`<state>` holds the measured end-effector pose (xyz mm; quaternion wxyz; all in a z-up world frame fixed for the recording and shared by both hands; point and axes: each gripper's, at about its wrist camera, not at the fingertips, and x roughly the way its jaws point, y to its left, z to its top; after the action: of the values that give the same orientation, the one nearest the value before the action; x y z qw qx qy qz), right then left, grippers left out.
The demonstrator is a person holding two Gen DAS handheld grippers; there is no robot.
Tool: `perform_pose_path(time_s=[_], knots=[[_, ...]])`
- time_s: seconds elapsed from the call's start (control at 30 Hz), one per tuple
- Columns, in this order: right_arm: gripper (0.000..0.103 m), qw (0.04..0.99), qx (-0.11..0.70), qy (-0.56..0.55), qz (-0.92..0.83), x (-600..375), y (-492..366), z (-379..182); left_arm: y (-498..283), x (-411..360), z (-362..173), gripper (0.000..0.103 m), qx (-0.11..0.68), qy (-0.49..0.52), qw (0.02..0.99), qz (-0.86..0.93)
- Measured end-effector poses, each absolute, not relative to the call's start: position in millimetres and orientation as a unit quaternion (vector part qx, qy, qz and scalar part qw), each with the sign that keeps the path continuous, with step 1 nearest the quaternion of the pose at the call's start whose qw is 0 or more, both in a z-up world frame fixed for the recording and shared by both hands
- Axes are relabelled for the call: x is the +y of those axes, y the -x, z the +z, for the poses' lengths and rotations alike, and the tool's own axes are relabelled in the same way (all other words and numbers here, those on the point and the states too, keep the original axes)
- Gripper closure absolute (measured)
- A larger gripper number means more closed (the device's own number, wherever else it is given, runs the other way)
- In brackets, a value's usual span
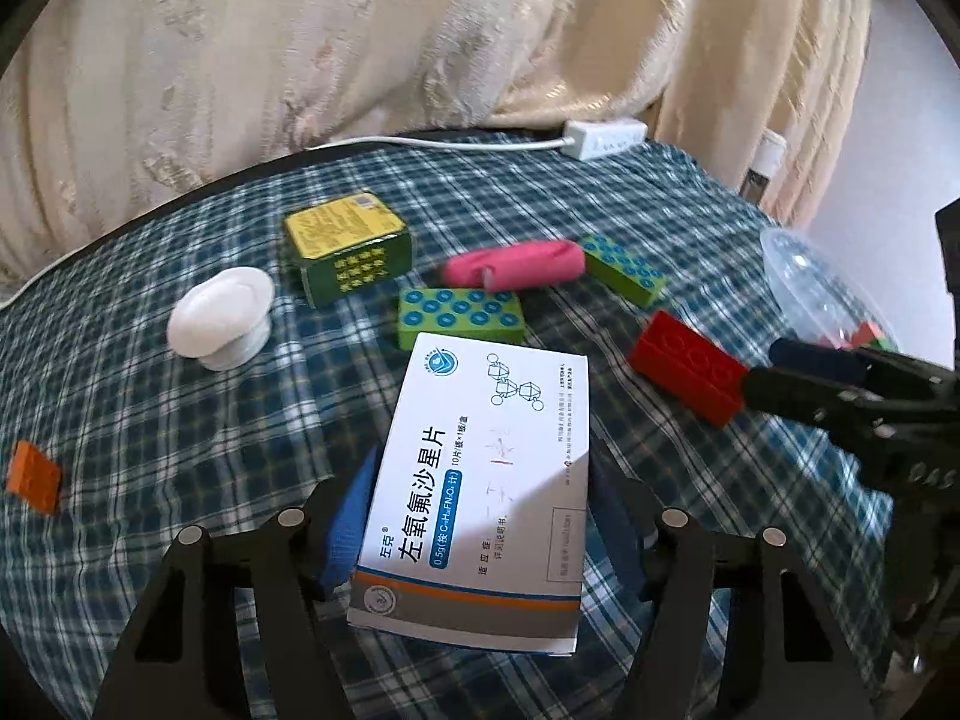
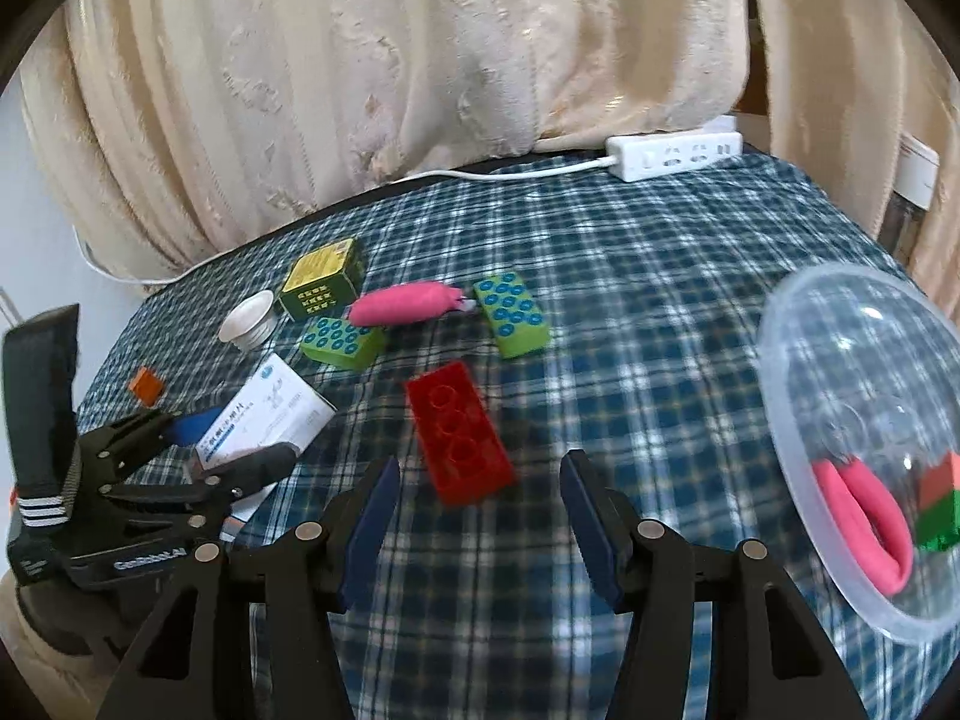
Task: Organize objects
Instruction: 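Move the left gripper to the white medicine box and grasp it, then grasp the red brick with the right gripper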
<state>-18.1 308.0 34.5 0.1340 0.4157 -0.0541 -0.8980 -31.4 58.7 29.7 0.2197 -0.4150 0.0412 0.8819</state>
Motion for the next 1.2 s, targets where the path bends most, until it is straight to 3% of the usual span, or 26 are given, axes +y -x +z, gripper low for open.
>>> perform_pose_path(time_s=[0.5, 0.7, 0.87, 1.2], knots=[[0.044, 0.135, -0.011, -0.434, -0.891, 281.2, 49.7, 15.4, 36.0, 44.2, 26.1, 0.035, 0.022, 0.422, 0.197, 0.885], [0.054, 0.132, 0.003, -0.436, -0.89, 277.0, 53.0, 10.9, 36.4, 44.3, 25.4, 0.035, 0.025, 0.422, 0.196, 0.885], [0.069, 0.127, 0.008, -0.43, -0.894, 278.1, 51.6, 10.4, 34.8, 47.3, 21.9, 0.035, 0.031, 0.425, 0.196, 0.883], [0.069, 0.122, -0.023, -0.418, -0.9, 294.2, 34.7, 18.8, 32.6, 55.0, 21.5, 0.035, 0.04, 0.423, 0.195, 0.884]])
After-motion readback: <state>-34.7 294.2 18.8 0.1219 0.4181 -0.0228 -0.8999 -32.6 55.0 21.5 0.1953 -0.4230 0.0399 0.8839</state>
